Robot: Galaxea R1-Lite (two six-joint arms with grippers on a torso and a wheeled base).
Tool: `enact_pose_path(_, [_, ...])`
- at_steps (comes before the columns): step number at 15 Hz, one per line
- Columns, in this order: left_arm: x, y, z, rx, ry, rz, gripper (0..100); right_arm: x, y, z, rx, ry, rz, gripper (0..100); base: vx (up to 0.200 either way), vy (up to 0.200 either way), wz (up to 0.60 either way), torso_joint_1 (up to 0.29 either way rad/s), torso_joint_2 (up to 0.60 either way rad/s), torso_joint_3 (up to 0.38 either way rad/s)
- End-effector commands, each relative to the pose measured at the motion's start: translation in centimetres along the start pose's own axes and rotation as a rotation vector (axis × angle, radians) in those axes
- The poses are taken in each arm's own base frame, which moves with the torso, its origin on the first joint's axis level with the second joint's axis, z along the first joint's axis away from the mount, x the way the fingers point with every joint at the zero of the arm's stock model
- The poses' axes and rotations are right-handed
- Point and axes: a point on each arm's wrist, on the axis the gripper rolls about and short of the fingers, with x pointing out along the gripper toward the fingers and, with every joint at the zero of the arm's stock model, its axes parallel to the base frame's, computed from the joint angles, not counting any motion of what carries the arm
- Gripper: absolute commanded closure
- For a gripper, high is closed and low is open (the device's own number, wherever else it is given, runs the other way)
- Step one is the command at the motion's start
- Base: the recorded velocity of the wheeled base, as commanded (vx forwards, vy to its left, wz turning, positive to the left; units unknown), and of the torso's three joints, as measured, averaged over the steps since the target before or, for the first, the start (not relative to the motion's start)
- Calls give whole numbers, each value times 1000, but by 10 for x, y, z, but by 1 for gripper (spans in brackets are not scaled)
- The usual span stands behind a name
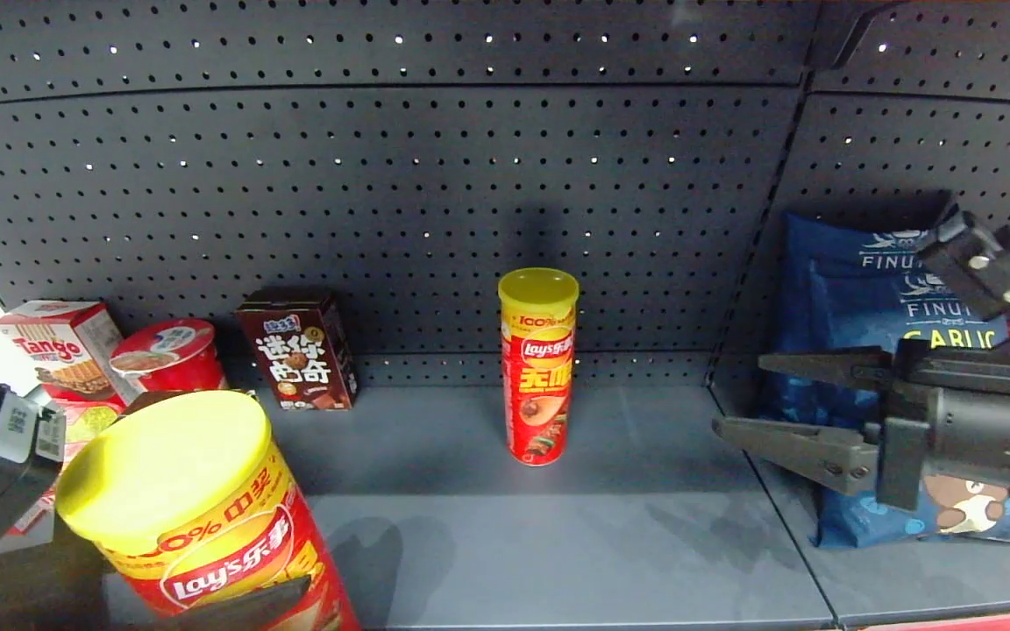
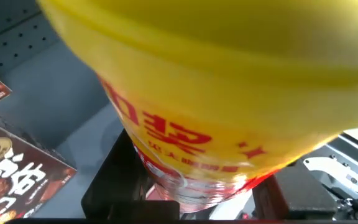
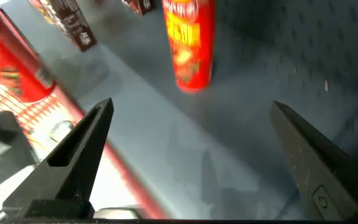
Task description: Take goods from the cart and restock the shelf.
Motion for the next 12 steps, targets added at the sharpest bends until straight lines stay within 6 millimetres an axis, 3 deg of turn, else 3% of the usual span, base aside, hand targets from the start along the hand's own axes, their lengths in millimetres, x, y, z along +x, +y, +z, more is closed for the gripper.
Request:
enact_pose_path(1, [9, 1, 4, -1, 20, -20, 100, 53, -19, -6, -46, -5, 92, 0, 0, 0, 0, 0, 0, 0])
enact_pose_path(6, [19, 2, 8, 1, 36, -39, 100, 87, -32, -8, -78, -56, 215, 0, 0, 0, 0, 0, 0, 0])
enact_pose_path(9, [19, 0, 9, 8, 35, -53, 100, 106, -56, -12, -133, -74, 309, 0, 0, 0, 0, 0, 0, 0])
enact_pose_path(10, [19, 0, 9, 8, 37, -53, 100, 107, -56, -12, -133, -74, 311, 0, 0, 0, 0, 0, 0, 0])
enact_pose_path(12, [19, 0, 11, 10, 30, -48, 100, 126, -64, -15, -129, -73, 353, 0, 0, 0, 0, 0, 0, 0])
